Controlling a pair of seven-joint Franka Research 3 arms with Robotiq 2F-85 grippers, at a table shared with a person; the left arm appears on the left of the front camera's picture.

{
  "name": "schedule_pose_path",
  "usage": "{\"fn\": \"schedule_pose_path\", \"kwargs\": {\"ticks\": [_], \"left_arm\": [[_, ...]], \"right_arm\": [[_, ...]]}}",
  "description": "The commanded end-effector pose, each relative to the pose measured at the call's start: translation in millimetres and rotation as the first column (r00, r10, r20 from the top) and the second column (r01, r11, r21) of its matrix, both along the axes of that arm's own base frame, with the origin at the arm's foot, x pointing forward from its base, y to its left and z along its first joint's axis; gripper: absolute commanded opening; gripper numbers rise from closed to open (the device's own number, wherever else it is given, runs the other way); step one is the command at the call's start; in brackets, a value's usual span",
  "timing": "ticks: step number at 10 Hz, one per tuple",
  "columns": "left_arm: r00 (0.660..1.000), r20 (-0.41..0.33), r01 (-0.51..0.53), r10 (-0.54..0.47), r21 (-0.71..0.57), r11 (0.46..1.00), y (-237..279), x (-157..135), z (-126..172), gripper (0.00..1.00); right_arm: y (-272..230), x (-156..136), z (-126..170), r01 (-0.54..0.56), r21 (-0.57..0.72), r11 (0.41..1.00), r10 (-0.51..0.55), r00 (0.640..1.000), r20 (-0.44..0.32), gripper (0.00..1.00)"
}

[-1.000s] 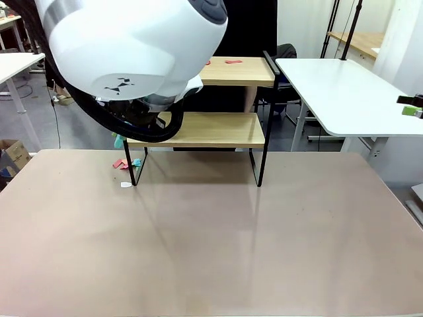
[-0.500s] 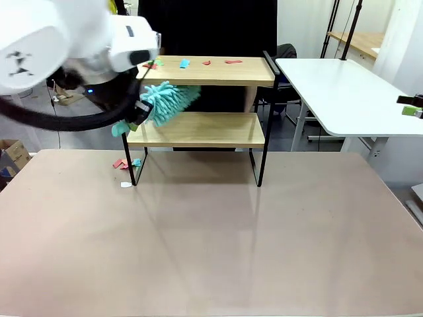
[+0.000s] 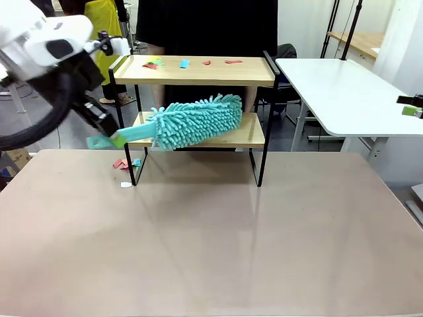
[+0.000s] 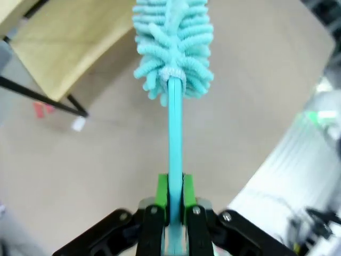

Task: Clean the shelf.
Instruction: Clean the specific section of the Shelf indicated by the human with the Duster.

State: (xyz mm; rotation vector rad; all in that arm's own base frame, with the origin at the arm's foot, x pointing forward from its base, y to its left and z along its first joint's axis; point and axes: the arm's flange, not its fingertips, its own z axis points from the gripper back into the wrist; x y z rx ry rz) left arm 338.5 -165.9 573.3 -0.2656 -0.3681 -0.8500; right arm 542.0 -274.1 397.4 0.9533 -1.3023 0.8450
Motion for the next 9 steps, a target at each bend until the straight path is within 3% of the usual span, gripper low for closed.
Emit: {"fn": "schedule_pose_path", "kwargs": {"ticks": [1,2,4,5,6,9], "left_arm": [[0.994,-0.033,0.108,-0.105,0.122,0.987,18,-1,31,0.13],[0.988,-0.043,0.153,-0.147,0.192,0.969,21,-6,46,0.13],[0.969,0.050,0.219,-0.244,0.297,0.929,24,-29,81,0.13],[0.961,0.039,0.238,-0.274,0.390,0.889,17,-44,102,0.13],[0.969,0.004,0.213,-0.247,0.492,0.844,26,-53,115,0.13],[0.954,-0.133,0.284,-0.268,0.682,0.674,55,-74,124,0.13]], "right_arm": [[2,1,4,-0.002,-0.001,1.000,0.002,1.000,0.007,1.00],[2,1,4,-0.002,-0.001,1.000,0.002,1.000,0.007,1.00],[2,1,4,-0.002,-0.001,1.000,0.002,1.000,0.007,1.00],[2,1,4,-0.002,-0.001,1.000,0.002,1.000,0.007,1.00],[2,1,4,-0.002,-0.001,1.000,0.002,1.000,0.007,1.00],[2,1,4,-0.002,-0.001,1.000,0.002,1.000,0.007,1.00]]}}
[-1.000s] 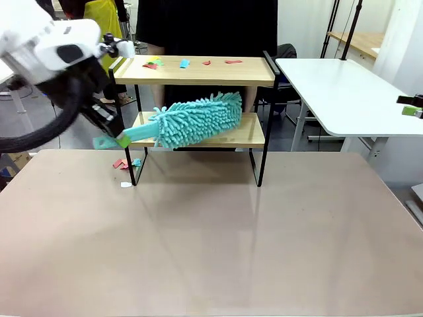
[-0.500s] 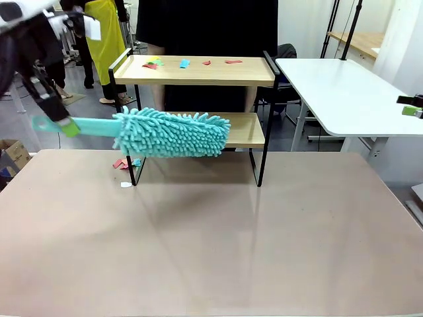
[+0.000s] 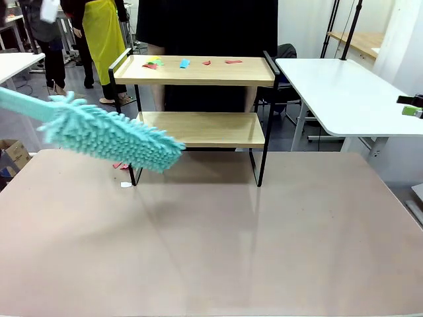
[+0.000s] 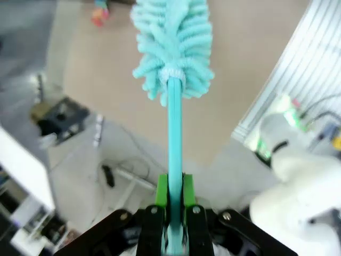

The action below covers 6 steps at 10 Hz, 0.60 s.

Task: Clean the shelf.
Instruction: Clean the specific section of the Shelf indicated by the human with the Duster.

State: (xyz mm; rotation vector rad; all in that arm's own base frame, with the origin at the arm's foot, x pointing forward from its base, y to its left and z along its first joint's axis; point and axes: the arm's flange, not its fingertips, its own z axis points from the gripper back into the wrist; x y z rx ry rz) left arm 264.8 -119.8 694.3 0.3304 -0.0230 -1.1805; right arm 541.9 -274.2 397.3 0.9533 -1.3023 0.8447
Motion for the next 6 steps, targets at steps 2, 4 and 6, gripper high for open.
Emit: {"fn": "schedule_pose_path", "kwargs": {"ticks": [2,4,6], "left_arm": [[0.986,-0.087,0.161,-0.145,0.225,0.961,8,-12,7,0.13],[0.964,-0.202,0.228,-0.173,0.297,0.927,-4,-5,-8,0.13],[0.944,-0.243,0.298,-0.223,0.339,0.892,-6,5,-22,0.13]], "right_arm": [[2,1,4,-0.003,-0.001,1.000,0.003,1.000,0.007,1.00],[2,1,4,-0.003,-0.001,1.000,0.003,1.000,0.007,1.00],[2,1,4,-0.003,-0.001,1.000,0.003,1.000,0.007,1.00]]}}
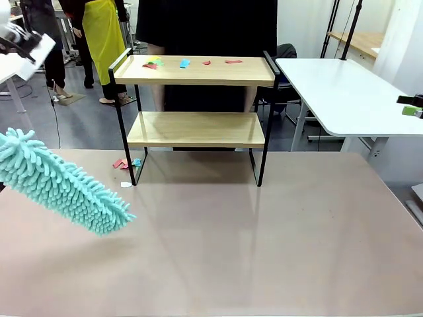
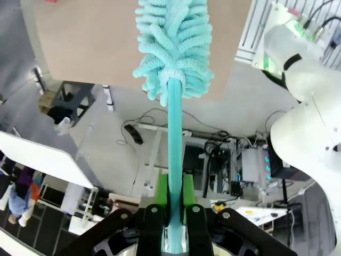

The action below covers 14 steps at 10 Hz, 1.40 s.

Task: Clean the shelf.
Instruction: Clean the specific section of the Shelf indicated by the human with the Duster.

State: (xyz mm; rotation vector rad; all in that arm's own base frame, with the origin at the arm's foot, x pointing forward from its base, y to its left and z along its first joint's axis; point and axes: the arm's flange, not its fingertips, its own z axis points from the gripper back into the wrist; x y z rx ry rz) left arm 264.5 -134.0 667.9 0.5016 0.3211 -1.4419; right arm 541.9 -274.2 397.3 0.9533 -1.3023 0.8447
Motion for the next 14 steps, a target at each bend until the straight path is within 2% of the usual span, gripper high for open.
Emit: {"fn": "schedule_pose_path", "kwargs": {"ticks": [1,14], "left_arm": [[0.999,0.027,-0.029,0.030,-0.033,0.999,5.7,-7.8,7.5,0.13],[0.999,0.027,-0.029,0.030,-0.033,0.999,5.7,-7.8,7.5,0.13]], "right_arm": [[2.1,0.9,3.9,-0.003,-0.001,1.000,0.003,1.000,0.007,1.00],[2.1,0.9,3.9,-0.003,-0.001,1.000,0.003,1.000,0.007,1.00]]}}
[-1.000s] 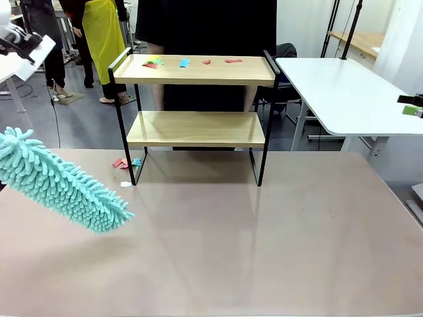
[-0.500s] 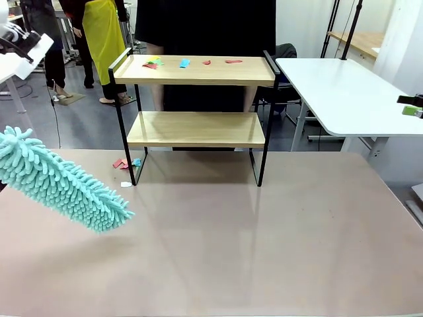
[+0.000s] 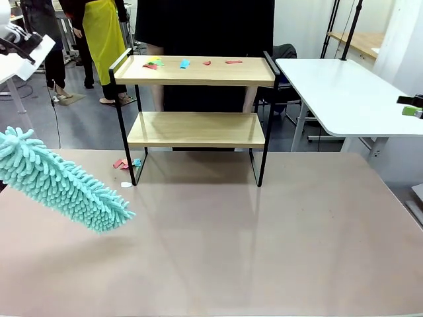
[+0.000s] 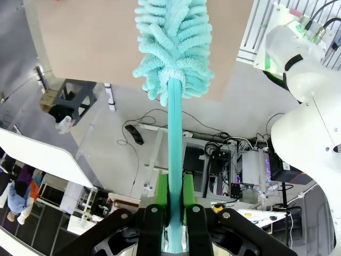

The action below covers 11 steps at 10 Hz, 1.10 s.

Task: Clean the shelf.
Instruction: Clean the specific section of the Shelf indicated by the human with the Duster.

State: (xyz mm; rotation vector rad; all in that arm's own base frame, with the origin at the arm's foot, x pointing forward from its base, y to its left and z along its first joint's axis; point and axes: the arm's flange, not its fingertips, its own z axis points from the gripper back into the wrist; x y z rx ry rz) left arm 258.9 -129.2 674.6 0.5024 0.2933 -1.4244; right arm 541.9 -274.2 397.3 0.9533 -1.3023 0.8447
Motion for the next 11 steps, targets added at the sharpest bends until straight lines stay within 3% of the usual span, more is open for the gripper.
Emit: {"fn": "schedule_pose_path", "kwargs": {"ticks": [1,11], "left_arm": [[1.000,0.004,-0.017,0.017,-0.017,1.000,0.9,-2.1,0.7,0.13],[1.000,0.004,-0.017,0.017,-0.017,1.000,0.9,-2.1,0.7,0.13]], "right_arm": [[2.1,0.9,3.9,-0.003,-0.001,1.000,0.003,1.000,0.007,1.00],[2.1,0.9,3.9,-0.003,-0.001,1.000,0.003,1.000,0.007,1.00]]}}
